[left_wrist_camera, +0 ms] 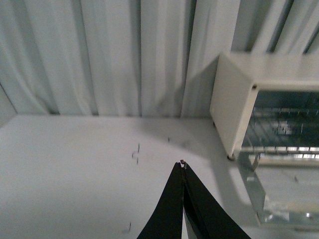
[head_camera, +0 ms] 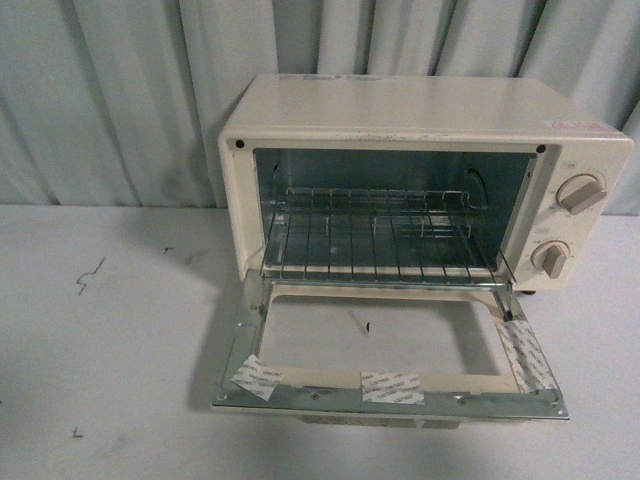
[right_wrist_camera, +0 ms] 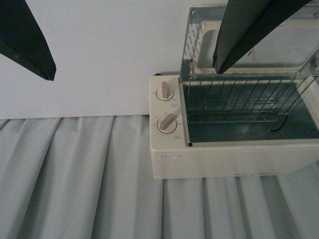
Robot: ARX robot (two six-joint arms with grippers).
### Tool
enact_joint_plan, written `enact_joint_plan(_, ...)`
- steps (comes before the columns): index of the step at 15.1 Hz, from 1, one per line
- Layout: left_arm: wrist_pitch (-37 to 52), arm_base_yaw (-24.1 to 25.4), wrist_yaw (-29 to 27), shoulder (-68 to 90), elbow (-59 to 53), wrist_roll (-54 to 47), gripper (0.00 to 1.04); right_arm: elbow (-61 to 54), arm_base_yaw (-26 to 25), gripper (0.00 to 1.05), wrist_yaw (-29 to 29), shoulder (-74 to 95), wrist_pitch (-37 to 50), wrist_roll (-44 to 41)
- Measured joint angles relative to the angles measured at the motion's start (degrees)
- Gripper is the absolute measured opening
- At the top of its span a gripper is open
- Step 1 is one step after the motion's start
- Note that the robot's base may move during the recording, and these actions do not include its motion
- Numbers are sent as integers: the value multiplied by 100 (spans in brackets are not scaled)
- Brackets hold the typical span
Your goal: Open oven
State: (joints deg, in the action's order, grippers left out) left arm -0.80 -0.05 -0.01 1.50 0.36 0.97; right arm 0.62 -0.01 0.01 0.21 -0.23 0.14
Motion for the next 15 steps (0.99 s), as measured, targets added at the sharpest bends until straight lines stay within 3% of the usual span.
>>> enact_joint_plan(7, 61, 4, 0, -103, 0, 2, 2, 0, 0, 98, -4, 0, 2, 0)
enact_joint_plan(8, 61, 4, 0, -103, 0, 2, 9, 0, 0, 98, -4, 0, 2, 0)
enact_joint_plan(15, 61, 4, 0, -103, 0, 0, 99, 0, 0, 98, -4, 0, 0, 0)
